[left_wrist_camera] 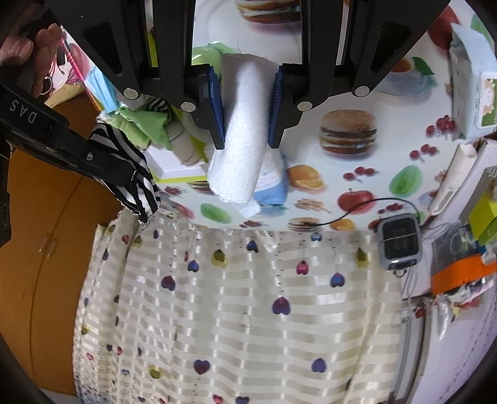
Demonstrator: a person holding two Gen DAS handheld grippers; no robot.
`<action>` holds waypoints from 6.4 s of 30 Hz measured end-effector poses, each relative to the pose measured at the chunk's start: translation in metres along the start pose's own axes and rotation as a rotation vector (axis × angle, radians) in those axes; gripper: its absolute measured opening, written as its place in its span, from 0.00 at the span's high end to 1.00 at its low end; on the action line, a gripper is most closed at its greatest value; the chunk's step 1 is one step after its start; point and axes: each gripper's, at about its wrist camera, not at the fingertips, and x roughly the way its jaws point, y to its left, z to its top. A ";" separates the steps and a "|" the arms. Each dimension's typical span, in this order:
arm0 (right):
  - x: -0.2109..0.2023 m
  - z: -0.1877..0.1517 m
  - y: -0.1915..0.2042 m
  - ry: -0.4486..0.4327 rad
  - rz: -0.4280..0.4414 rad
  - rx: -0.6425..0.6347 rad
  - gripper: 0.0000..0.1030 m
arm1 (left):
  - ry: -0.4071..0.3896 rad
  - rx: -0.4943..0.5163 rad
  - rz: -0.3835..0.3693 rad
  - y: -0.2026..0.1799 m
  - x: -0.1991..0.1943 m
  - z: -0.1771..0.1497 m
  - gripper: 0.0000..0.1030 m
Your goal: Organize soft objects
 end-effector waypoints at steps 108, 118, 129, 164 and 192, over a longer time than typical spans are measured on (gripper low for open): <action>-0.063 -0.107 -0.017 0.156 -0.208 0.026 0.54 | 0.128 0.189 -0.060 -0.085 -0.017 -0.083 0.61; -0.065 -0.114 -0.012 0.166 -0.216 0.019 0.54 | 0.147 0.170 -0.047 -0.082 -0.020 -0.089 0.61; -0.066 -0.116 -0.011 0.168 -0.216 0.018 0.54 | 0.147 0.170 -0.046 -0.082 -0.020 -0.090 0.61; -0.065 -0.115 -0.011 0.171 -0.216 0.019 0.54 | 0.151 0.172 -0.042 -0.083 -0.019 -0.089 0.61; -0.065 -0.116 -0.013 0.175 -0.214 0.024 0.54 | 0.159 0.171 -0.042 -0.084 -0.019 -0.089 0.61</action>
